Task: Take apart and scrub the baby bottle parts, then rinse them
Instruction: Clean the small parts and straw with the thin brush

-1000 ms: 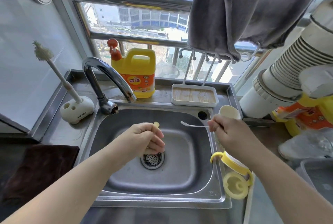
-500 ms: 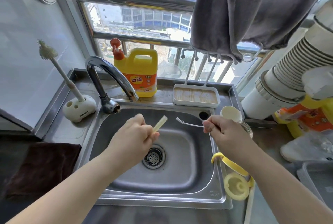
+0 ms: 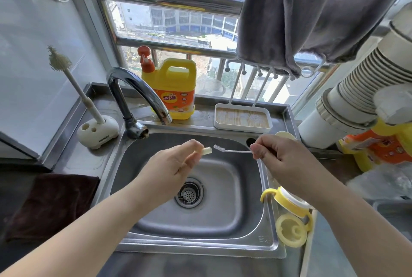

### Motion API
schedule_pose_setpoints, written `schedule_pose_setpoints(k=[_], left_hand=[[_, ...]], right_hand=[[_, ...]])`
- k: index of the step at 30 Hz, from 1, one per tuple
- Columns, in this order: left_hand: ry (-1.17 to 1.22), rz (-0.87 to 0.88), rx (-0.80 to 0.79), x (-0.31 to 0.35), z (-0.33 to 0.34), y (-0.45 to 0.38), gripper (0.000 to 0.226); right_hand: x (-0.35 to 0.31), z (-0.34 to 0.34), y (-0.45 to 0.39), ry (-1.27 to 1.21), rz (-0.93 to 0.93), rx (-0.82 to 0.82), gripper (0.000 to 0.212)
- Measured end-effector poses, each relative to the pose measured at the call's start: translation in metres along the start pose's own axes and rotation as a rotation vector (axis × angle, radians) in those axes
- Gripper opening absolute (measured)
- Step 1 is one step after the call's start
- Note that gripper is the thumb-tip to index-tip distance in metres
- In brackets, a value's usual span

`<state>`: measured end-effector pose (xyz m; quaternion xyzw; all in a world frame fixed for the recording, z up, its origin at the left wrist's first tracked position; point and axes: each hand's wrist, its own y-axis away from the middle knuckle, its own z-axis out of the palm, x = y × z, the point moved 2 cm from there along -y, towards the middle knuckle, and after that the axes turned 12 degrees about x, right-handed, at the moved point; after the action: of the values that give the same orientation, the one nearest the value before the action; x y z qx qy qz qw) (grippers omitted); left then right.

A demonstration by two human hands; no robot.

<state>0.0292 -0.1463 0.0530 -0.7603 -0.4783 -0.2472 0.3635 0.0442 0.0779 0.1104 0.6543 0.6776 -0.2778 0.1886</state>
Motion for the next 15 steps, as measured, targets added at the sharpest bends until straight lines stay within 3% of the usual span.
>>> schedule_pose_setpoints(k=[6,15], left_hand=[[0.048,0.001,0.018,-0.001,-0.002,-0.003,0.006],[0.069,0.042,0.06,-0.009,-0.003,-0.005,0.019]], right_hand=[[-0.006,0.002,0.0,0.103,-0.047,-0.061,0.023],[-0.008,-0.003,-0.005,0.152,-0.068,-0.026,0.023]])
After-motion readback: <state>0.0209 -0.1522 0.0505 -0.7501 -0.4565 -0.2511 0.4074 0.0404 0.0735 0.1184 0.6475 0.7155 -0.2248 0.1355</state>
